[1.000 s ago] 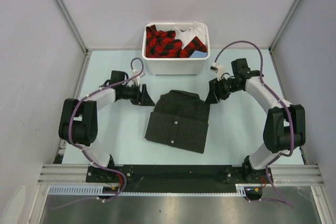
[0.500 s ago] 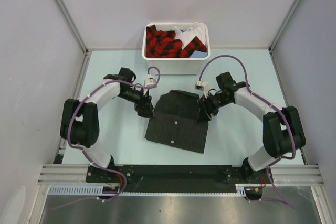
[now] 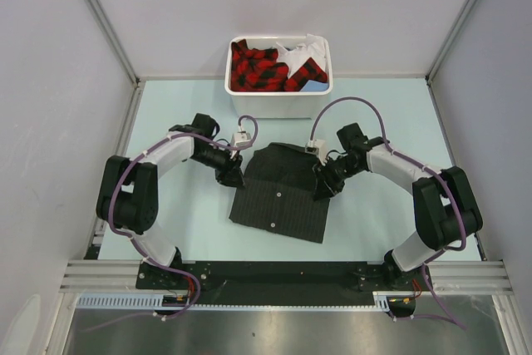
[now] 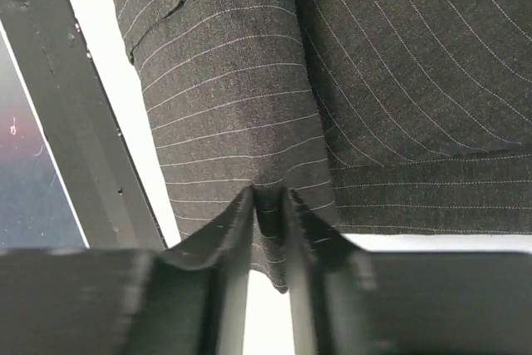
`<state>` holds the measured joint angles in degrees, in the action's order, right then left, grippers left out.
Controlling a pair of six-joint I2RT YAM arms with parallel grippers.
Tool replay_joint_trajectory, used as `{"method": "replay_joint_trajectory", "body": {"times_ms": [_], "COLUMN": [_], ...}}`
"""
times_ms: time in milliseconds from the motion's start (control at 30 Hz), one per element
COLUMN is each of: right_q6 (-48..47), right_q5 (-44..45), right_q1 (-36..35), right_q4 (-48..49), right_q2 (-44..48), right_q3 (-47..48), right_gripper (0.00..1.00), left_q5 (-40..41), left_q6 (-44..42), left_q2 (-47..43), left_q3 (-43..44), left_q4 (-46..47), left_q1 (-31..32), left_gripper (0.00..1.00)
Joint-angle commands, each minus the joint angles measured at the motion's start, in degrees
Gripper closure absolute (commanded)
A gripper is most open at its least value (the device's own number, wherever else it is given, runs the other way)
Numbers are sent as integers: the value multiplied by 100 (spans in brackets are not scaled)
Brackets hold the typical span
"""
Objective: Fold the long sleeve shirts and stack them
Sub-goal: Fold the shirt
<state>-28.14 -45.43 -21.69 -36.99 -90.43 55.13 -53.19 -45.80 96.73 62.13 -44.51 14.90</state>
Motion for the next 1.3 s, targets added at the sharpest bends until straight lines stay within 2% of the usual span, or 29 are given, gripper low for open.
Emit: {"method": "replay_joint_trajectory", "body": {"times_ms": [0,33,100,200,600,867,1067,1267], "right_q6": [-69,-51,36,185,19,-86,-165,-52], "right_q5": [17,8,34,61,166,315,394,570], "right_q1": [-28,-28,-19,68,561,798,947,1088], "right_q4": [8,-44,-54,-54,-458,-449,-388,-89], "right_q2": [149,192,254,298,-158,-747,-1301,-1661], "right_q3": [85,146,217,410,1332,2018,2528,2652], "right_gripper": [84,90,100,100,100,100,100,100], "left_q5": [-288,-297,-306,-350,-245,-51,177,283], "left_q6": [-78,-78,1,115,388,765,1038,1407], "left_q2": [21,30,22,48,610,1286,1612,2060], "left_q3": [10,45,159,317,1363,2294,2646,2909], "left_q4": [92,48,22,4,-84,188,557,1005], "left_q1": [31,22,5,-83,-171,-180,-180,-189], "left_gripper": [74,83,92,100,100,100,100,100]}}
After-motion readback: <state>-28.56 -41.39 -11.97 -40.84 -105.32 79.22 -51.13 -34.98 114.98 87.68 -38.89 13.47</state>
